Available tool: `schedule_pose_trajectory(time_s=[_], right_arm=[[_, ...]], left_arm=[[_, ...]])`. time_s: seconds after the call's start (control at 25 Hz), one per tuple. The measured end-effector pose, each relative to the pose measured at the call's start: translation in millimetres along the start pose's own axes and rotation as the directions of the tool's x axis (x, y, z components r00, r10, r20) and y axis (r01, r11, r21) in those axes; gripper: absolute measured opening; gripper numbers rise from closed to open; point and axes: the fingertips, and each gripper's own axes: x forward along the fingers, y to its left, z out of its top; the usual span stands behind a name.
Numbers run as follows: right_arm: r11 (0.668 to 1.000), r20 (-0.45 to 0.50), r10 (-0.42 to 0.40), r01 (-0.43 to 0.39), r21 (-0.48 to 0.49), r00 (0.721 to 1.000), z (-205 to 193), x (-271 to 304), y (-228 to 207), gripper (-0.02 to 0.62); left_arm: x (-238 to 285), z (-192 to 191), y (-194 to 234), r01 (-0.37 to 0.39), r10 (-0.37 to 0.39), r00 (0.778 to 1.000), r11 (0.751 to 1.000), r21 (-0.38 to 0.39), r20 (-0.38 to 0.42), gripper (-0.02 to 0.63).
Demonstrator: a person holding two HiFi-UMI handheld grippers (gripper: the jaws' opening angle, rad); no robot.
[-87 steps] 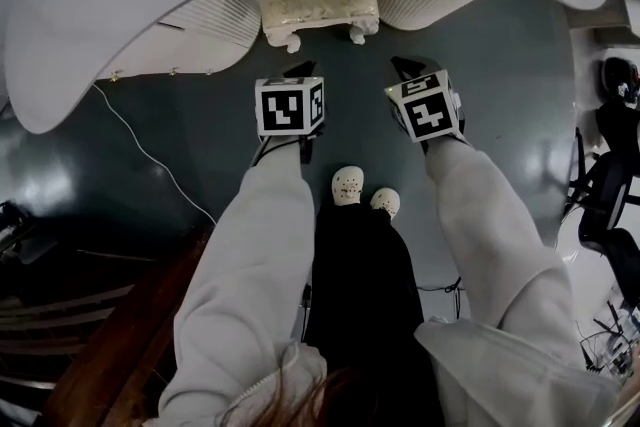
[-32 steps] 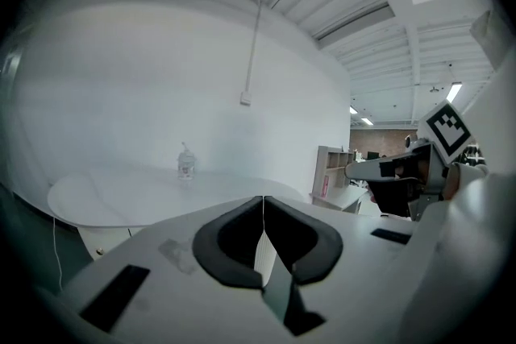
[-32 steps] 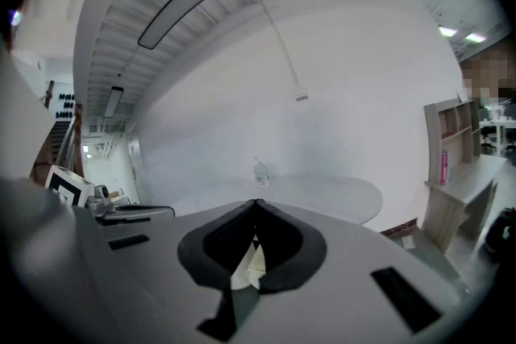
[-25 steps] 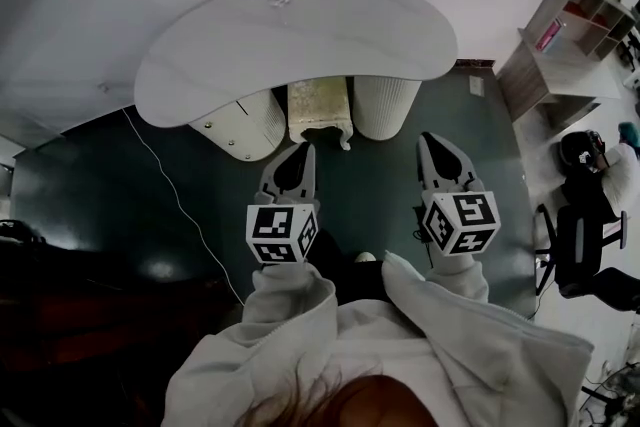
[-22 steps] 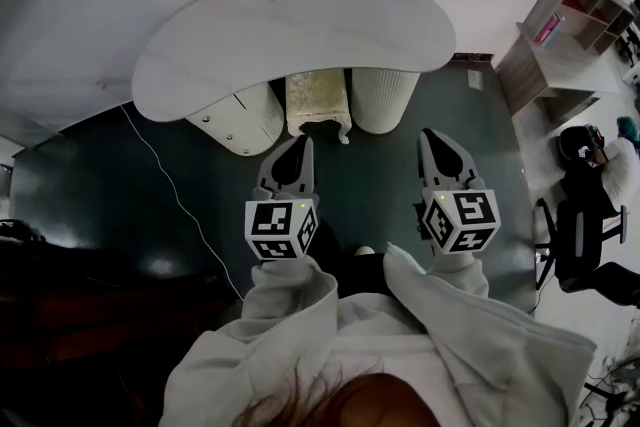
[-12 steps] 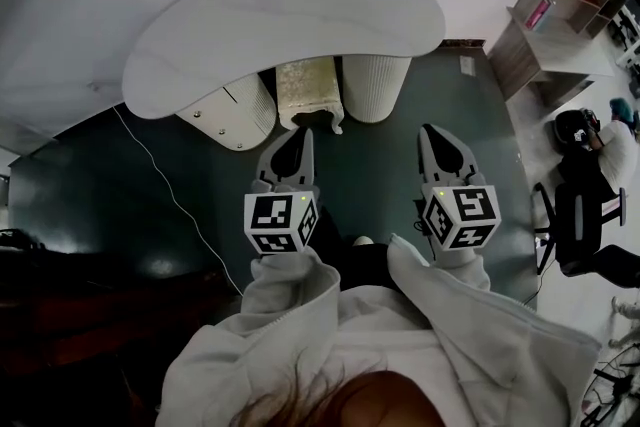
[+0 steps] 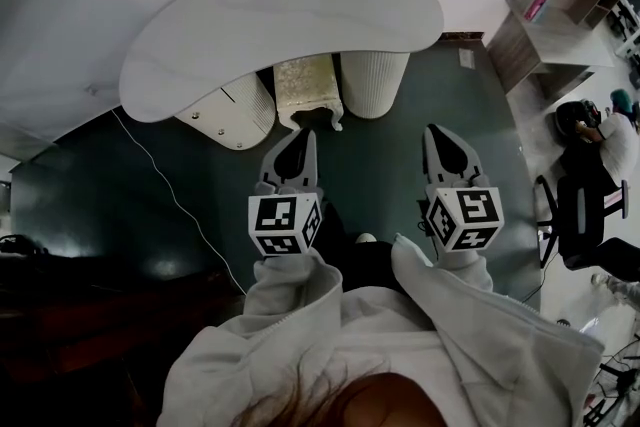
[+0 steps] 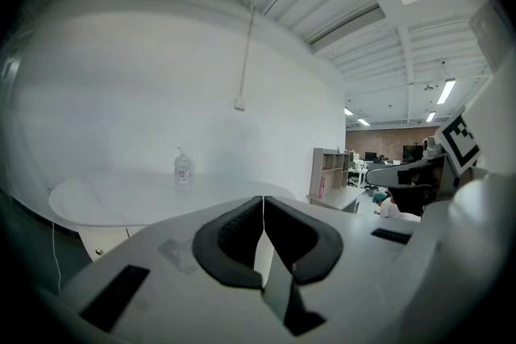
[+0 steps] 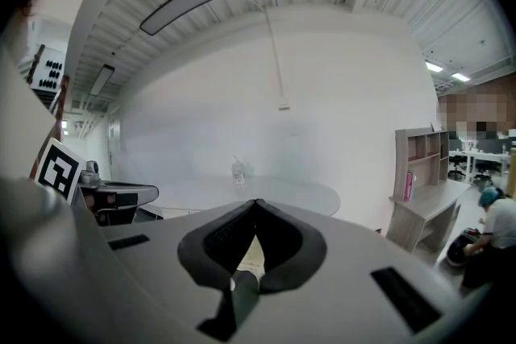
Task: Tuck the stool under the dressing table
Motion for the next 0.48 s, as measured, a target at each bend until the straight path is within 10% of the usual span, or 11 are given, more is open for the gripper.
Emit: schedule_pose_trajectory(time_s=[0.48], right_arm=[[1.0,0.0,0.018,-0.018,0.01,1.0,-1.8,4.4,4.9,0.051]], left_arm=[[-1.1,-3.3,-4.0,0.006,-0.006,1.0,1.0,0.019,-0.012,0.017]])
